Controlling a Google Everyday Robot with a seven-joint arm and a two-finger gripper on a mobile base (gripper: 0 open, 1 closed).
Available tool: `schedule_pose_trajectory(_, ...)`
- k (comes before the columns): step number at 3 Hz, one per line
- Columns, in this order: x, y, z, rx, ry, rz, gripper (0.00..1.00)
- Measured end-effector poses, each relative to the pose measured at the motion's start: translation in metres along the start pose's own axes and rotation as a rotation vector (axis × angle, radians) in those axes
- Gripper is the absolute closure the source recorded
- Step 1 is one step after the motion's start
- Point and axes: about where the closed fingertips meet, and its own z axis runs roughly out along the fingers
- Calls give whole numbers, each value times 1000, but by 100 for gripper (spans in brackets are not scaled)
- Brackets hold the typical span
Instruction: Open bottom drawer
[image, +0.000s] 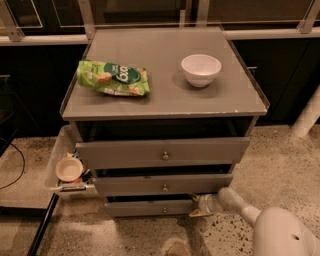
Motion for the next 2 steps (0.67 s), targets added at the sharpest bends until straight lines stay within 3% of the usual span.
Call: schedule_pose_trajectory(2, -1, 22, -25, -62, -47, -7, 88)
